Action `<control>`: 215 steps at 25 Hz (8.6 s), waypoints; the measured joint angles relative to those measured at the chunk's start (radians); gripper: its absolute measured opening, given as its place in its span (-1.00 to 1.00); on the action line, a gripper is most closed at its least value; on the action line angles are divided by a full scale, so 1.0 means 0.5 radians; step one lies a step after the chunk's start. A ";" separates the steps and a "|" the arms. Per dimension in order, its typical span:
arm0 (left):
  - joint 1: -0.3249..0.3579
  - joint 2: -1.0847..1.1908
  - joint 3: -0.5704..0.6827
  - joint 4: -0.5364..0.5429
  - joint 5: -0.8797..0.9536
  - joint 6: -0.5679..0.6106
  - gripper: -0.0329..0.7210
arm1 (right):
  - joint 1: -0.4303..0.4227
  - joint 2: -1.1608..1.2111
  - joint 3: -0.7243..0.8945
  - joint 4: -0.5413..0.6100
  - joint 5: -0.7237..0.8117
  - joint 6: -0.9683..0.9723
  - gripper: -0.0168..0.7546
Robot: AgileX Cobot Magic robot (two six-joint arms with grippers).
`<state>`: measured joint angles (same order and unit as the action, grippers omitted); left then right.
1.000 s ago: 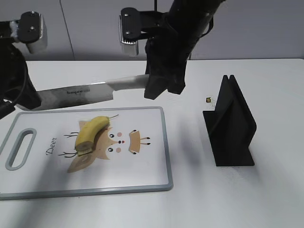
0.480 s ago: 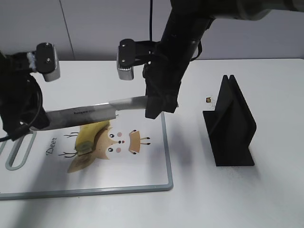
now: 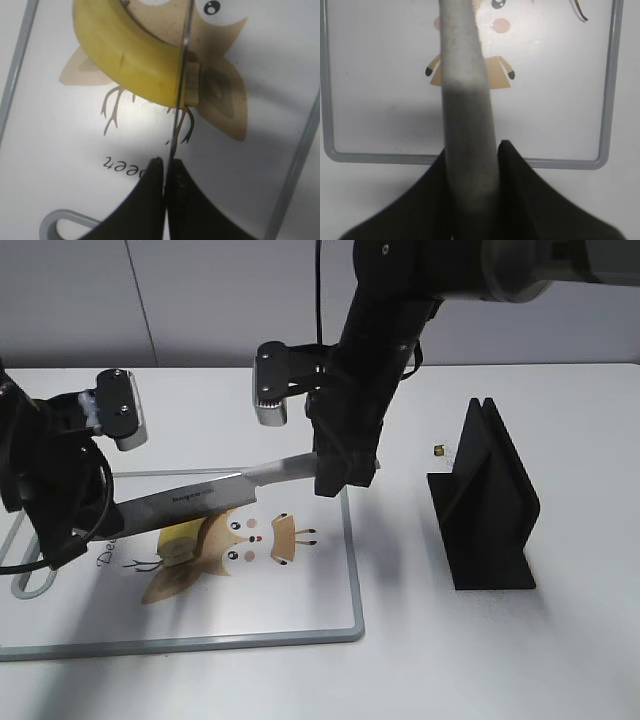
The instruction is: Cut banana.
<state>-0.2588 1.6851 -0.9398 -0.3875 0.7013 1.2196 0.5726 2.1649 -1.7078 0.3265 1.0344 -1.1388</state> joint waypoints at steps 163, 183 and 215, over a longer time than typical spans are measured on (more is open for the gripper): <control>0.369 -3.379 0.917 0.713 0.785 -2.073 0.53 | 0.004 -1.689 1.434 -1.073 -0.186 3.594 -0.54; 0.369 -3.379 0.917 0.713 0.785 -2.073 0.50 | 0.004 -1.390 1.436 -0.995 -0.198 3.594 -0.54; 0.369 -3.379 0.917 0.713 0.785 -2.073 0.47 | 0.004 -1.994 1.436 -0.849 -0.209 2.912 0.64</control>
<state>-0.0746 -0.0044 -0.4815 -0.0309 1.0940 0.1831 0.5748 1.1677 -0.9896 -0.0979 0.9301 0.3171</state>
